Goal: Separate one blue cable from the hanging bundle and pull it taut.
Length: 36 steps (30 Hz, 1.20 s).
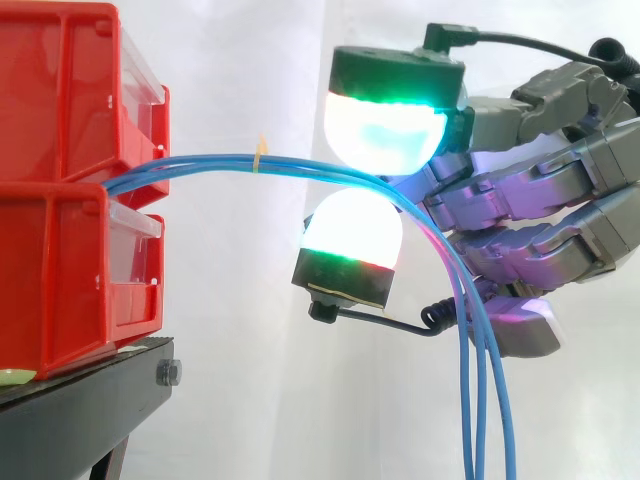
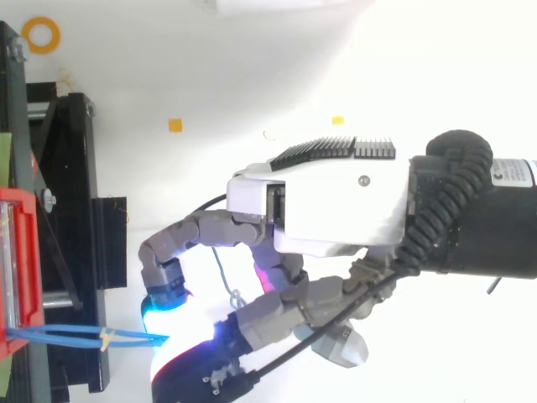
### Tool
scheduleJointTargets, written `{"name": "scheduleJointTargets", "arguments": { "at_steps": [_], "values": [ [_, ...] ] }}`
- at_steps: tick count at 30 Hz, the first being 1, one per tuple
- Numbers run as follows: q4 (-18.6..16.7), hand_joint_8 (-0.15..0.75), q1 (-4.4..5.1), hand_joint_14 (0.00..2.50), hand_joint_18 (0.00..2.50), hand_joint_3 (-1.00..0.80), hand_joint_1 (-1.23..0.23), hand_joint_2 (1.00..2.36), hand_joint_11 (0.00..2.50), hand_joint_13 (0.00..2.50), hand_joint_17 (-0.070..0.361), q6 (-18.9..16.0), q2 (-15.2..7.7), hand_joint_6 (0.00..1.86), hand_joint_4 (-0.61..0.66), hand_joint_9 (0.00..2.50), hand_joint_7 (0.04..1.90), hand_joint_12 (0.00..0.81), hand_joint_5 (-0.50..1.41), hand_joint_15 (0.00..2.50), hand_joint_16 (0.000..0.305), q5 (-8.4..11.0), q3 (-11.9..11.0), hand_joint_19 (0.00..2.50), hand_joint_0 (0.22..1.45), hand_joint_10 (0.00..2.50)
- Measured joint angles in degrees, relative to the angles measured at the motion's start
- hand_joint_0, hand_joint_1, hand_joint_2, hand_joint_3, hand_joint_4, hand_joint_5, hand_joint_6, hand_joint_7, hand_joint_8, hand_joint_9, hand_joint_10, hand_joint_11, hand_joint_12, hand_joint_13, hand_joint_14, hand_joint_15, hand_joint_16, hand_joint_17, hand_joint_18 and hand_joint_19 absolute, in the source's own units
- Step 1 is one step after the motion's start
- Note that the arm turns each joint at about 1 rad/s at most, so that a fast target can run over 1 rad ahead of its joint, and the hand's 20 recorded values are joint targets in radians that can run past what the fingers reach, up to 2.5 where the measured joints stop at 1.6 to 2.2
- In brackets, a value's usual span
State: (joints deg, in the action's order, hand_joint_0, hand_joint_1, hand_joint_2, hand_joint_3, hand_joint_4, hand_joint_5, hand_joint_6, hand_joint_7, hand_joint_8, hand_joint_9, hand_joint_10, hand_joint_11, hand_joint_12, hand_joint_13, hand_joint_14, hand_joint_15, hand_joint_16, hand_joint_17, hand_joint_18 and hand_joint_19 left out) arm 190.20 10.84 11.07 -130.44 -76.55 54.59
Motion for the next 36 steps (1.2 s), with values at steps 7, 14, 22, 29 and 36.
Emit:
{"name": "scheduleJointTargets", "arguments": {
  "at_steps": [7, 14, 22, 29, 36],
  "values": [
    [0.00, 0.220, -0.02, 0.03, 1.17, -0.40, -0.69, 1.01, 0.79, 1.78, 0.099, 0.00, 0.00, 0.50, 0.10, 2.24, 1.30, 0.341, 0.15, 1.17, 0.044, 0.00, -0.01, 0.87, 0.74, 0.03],
    [0.00, 0.234, 0.00, 0.02, 1.16, -0.25, -0.77, 1.02, 0.82, 1.77, 0.102, 0.00, 0.01, 0.50, 0.06, 2.22, 1.30, 0.345, 0.15, 1.18, 0.045, 0.00, -0.01, 0.86, 0.73, 0.03],
    [0.00, 0.232, 0.02, 0.02, 1.13, -0.33, -0.94, 1.01, 0.82, 1.75, 0.104, 0.00, 0.00, 0.50, 0.12, 2.20, 1.33, 0.341, 0.15, 1.18, 0.046, 0.00, -0.01, 0.86, 0.69, 0.03],
    [0.00, 0.230, 0.00, 0.02, 1.21, -0.50, -0.74, 1.00, 0.76, 1.79, 0.123, 0.00, -0.01, 0.50, 0.15, 2.26, 1.31, 0.385, 0.15, 1.14, 0.055, 0.00, -0.01, 0.81, 0.47, 0.03],
    [0.00, 0.202, 0.02, 0.02, 1.12, -0.50, -0.58, 1.00, 0.74, 1.75, 0.110, 0.00, 0.00, 0.50, 0.10, 2.24, 1.29, 0.346, 0.15, 1.15, 0.049, 0.00, 0.02, 0.85, 0.55, 0.03]
  ]
}}
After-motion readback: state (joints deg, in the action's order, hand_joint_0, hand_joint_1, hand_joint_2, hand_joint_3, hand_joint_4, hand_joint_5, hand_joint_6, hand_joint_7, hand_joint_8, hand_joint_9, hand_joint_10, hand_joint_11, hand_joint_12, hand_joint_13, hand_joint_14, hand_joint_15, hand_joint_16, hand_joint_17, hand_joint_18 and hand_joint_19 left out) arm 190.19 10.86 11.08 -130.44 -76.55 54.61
